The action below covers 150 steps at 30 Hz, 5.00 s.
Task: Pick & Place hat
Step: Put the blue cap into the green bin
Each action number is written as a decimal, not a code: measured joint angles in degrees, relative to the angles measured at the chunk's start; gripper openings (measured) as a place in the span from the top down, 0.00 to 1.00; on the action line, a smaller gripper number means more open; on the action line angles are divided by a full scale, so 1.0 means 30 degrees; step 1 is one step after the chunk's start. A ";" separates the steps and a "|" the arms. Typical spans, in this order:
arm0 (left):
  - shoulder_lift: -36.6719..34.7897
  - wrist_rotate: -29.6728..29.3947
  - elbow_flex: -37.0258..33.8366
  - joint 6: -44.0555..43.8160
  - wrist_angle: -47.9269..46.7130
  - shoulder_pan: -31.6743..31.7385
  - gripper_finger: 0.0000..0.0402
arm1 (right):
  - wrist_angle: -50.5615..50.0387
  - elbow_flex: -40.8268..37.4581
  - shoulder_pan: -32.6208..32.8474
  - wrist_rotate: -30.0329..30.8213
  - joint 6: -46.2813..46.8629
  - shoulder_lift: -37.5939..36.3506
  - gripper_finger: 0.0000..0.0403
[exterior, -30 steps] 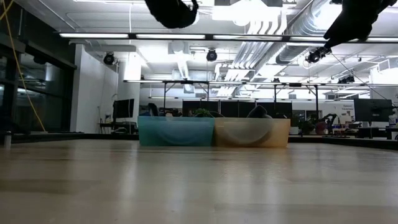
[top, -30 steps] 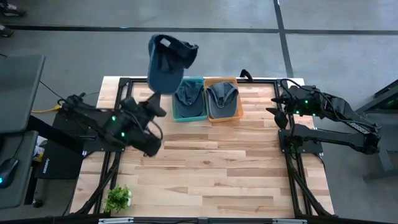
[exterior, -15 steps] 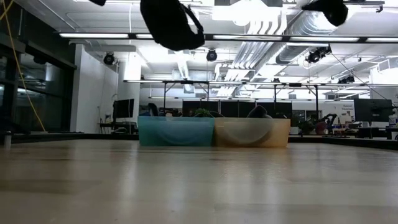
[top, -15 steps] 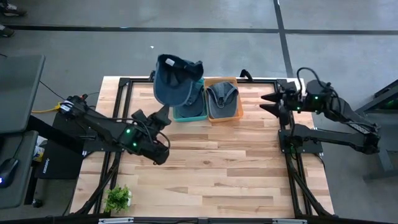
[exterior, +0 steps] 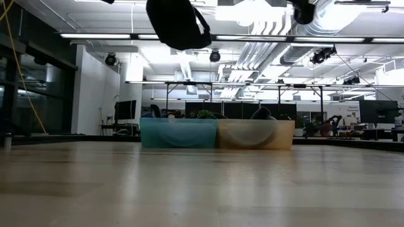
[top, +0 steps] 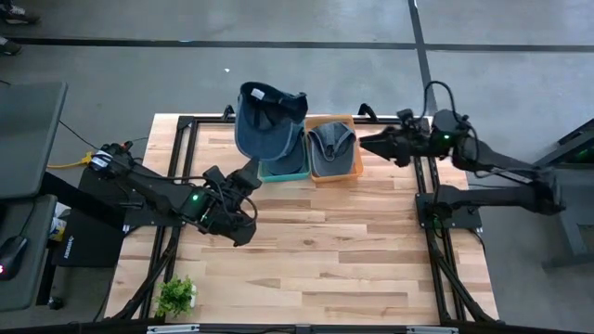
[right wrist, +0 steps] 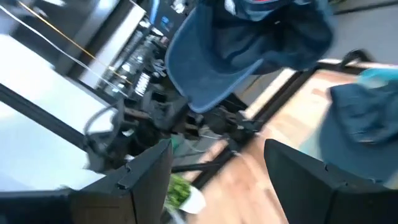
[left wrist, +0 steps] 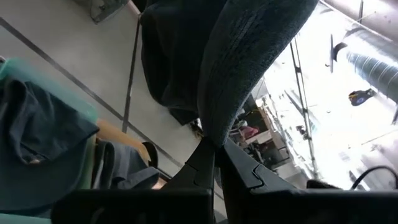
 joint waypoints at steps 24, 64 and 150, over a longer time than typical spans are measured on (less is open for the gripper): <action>0.0954 0.0160 0.0015 0.2696 -0.0042 0.1268 1.00 | 1.4139 -0.0008 0.2134 0.1580 0.8474 1.1267 0.38; 0.0911 0.1335 0.0022 0.2699 0.0162 0.1261 1.00 | 1.7763 0.0966 0.1425 0.3581 0.8868 1.5004 0.38; -0.1035 0.7730 0.0022 0.9800 -0.0565 0.3287 0.34 | 0.3743 0.3103 -0.1065 0.3604 -0.7343 1.0823 0.99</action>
